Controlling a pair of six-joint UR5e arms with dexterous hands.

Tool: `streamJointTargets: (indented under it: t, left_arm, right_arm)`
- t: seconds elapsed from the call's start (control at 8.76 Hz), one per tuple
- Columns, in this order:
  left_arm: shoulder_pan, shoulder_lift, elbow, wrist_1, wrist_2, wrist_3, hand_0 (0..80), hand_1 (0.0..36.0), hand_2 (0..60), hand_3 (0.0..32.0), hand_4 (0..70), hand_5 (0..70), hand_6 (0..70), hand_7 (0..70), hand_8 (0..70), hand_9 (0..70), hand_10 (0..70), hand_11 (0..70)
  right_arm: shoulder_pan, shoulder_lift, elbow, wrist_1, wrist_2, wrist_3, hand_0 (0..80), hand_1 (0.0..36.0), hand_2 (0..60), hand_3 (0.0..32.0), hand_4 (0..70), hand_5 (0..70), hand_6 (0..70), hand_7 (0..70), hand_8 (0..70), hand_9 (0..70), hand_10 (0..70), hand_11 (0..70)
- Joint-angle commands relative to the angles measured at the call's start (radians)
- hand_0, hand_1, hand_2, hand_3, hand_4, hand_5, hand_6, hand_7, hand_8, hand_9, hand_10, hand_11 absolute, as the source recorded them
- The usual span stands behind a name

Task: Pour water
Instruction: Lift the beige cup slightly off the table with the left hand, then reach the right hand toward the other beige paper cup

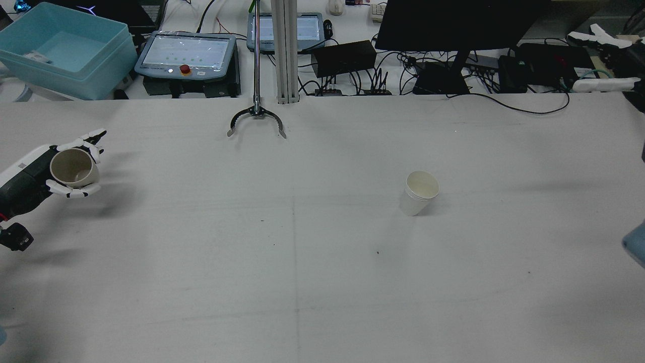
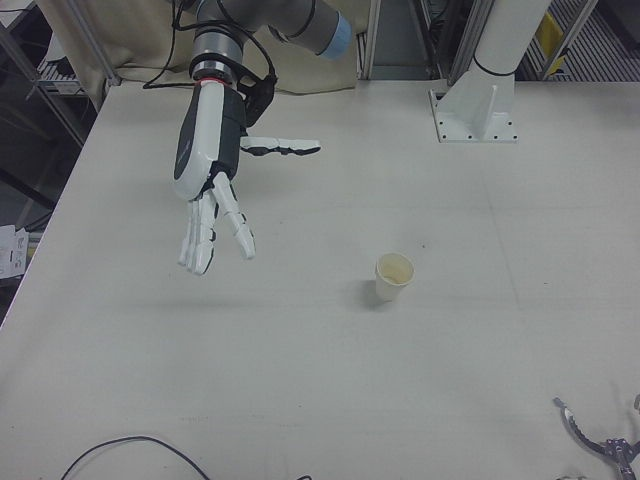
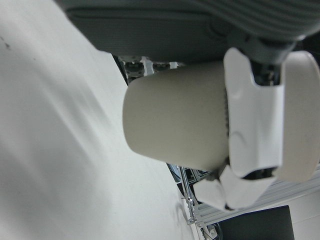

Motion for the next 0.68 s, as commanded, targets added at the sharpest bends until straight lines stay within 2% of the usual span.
streamJointTargets:
  t: [0.0,0.11,0.23,0.34,0.46,0.57]
  left_arm:
    - [0.0,-0.013,-0.089,0.063,0.017,-0.039,51.7,36.0,60.0,0.0,42.0,58.2,6.0,14.0,3.5,6.2,6.6,12.5]
    - [-0.002,-0.01,-0.131,0.109,0.017,-0.039,53.1,36.0,60.0,0.0,44.6,59.8,7.4,16.3,4.4,7.5,7.0,13.2]
    - [-0.002,-0.012,-0.136,0.125,0.017,-0.039,50.7,36.0,60.0,0.0,41.5,61.0,6.3,15.0,3.5,6.5,6.3,12.1]
    - [-0.005,-0.005,-0.138,0.131,0.017,-0.048,50.3,36.0,60.0,0.0,40.5,61.2,5.9,14.5,3.2,6.0,6.1,11.7]
    - [-0.007,0.002,-0.138,0.139,0.017,-0.065,49.8,36.0,60.0,0.0,40.4,61.1,5.7,14.3,2.9,5.8,6.0,11.5]
    - [-0.008,0.014,-0.141,0.139,0.017,-0.07,50.1,36.0,60.0,0.0,40.4,60.5,5.4,13.9,2.8,5.6,5.9,11.4]
  right_arm:
    - [-0.153,0.025,-0.126,0.13,0.099,0.001,43.4,7.9,3.4,0.0,7.3,4.1,3.5,4.2,2.7,1.9,0.0,0.1]
    - [-0.248,0.028,-0.123,0.134,0.203,0.001,43.4,8.0,3.7,0.0,7.7,4.1,3.7,4.7,2.7,1.9,0.0,0.0]
    - [-0.377,0.037,-0.114,0.135,0.376,0.009,43.1,7.7,1.4,0.0,4.6,1.9,1.1,0.8,2.5,1.5,0.3,1.4]
    - [-0.474,0.04,-0.1,0.141,0.508,0.02,43.0,7.9,0.4,0.0,1.3,0.0,0.0,0.0,1.8,0.7,0.5,1.7]
    - [-0.545,0.024,-0.119,0.216,0.625,0.074,42.2,7.5,0.0,0.0,0.0,0.0,0.0,0.0,2.1,0.7,0.8,2.1]
    - [-0.574,0.017,-0.227,0.28,0.708,0.193,41.0,6.8,0.0,0.0,0.0,0.0,0.0,0.0,2.1,1.0,1.0,2.3]
